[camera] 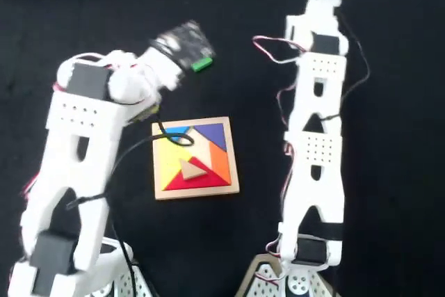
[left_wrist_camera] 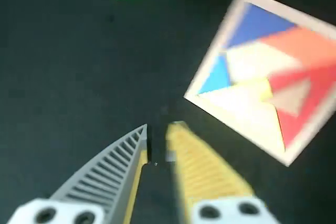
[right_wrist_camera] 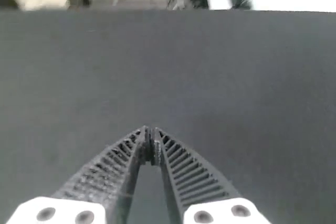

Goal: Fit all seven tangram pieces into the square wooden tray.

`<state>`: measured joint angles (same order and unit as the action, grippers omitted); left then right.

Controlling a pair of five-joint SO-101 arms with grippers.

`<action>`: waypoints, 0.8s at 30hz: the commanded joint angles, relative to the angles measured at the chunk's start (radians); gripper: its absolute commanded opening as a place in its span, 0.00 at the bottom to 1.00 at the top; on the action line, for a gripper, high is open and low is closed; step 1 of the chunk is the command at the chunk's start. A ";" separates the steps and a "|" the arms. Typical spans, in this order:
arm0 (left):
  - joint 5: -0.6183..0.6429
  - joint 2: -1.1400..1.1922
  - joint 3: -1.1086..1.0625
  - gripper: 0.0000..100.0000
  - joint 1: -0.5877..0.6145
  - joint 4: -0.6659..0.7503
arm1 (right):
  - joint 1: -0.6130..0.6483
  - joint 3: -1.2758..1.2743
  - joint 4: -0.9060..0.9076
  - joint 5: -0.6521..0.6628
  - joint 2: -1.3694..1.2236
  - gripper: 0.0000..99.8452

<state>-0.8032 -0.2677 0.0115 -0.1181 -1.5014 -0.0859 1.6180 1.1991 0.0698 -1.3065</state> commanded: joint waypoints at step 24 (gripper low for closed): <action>1.125 -0.499 -1.148 0.03 0.536 1.063 | 0.611 -0.733 0.563 0.181 0.809 0.01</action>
<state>0.2585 -0.8032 -1.1208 0.3268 -0.5838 0.4266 0.9536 1.7331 0.2447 -0.6038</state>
